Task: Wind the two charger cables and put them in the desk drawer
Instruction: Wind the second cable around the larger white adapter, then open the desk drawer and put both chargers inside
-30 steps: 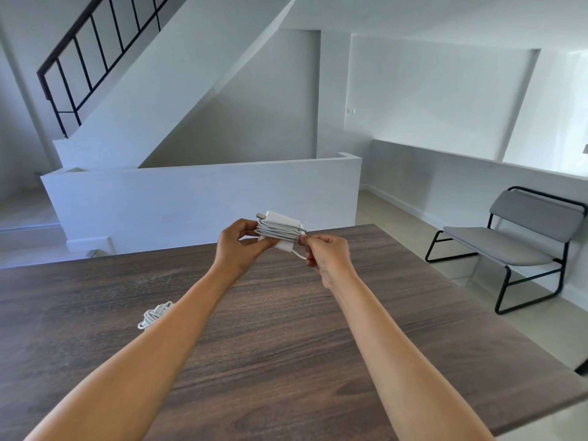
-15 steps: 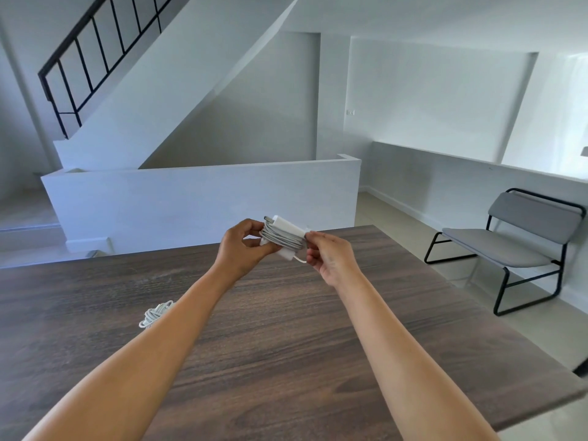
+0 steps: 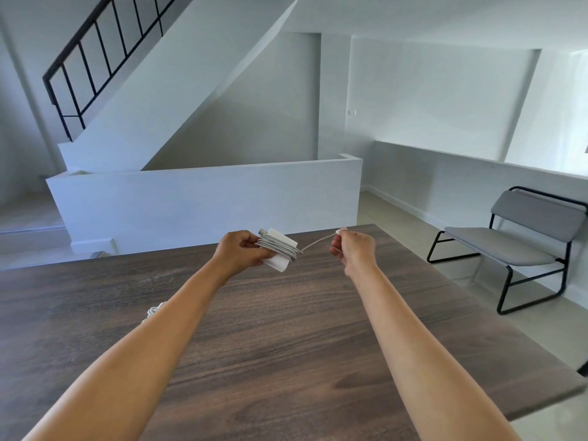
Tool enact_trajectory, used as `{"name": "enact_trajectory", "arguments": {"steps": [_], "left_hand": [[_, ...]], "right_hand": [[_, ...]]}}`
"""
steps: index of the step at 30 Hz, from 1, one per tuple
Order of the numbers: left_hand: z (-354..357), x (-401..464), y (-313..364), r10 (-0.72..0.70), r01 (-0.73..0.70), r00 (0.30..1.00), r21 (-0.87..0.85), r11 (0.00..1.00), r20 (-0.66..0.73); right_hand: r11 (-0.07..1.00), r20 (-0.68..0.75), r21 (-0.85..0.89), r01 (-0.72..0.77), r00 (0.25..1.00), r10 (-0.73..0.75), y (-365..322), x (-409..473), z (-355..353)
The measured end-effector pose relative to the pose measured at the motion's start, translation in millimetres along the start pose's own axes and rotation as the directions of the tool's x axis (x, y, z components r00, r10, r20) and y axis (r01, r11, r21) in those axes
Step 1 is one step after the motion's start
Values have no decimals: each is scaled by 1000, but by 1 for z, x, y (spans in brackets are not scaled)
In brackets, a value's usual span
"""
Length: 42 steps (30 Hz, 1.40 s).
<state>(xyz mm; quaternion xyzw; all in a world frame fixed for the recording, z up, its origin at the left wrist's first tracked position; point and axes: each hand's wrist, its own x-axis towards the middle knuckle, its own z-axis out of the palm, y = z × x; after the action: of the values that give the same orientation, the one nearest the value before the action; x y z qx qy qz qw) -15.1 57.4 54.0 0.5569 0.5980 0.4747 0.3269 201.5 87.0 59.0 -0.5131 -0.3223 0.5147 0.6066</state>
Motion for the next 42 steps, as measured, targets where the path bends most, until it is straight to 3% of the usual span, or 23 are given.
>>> {"name": "enact_trajectory", "arguments": {"steps": [4,10,16,20,23,27,30,32,34,37,42], "left_hand": [[0,2,-17,-208,221,973,-130,967,101],[10,-10,-52,-474,512,855,-202,835,211],[23,-26,-81,-563,577,816,-122,807,135],[25,-29,-77,-586,588,804,18,809,100],[21,-29,-70,-641,630,758,119,768,122],[12,-31,-56,-705,659,690,259,706,163],[0,-33,-43,-680,603,722,368,708,127],[-9,-34,-34,-617,527,784,458,716,62],[-23,-35,-25,-517,438,855,566,698,-23],[-49,-45,-10,-408,358,905,739,570,-123],[-102,-79,1,-434,387,876,841,378,-209]], "right_hand": [[998,-10,8,-67,998,67,13,7,-5],[975,-1,-16,-220,976,220,43,15,-2],[942,10,-71,-328,944,330,72,20,6],[938,13,-87,-334,942,336,75,22,7],[932,26,-162,-324,943,332,77,23,9],[903,32,-377,-208,971,237,74,23,18],[777,79,-629,32,997,23,64,18,27],[664,164,-723,190,981,-101,57,14,34],[566,257,-762,315,949,-182,54,11,45],[420,408,-781,463,887,-218,55,2,68],[301,575,-747,593,803,-156,73,-33,119]]}}
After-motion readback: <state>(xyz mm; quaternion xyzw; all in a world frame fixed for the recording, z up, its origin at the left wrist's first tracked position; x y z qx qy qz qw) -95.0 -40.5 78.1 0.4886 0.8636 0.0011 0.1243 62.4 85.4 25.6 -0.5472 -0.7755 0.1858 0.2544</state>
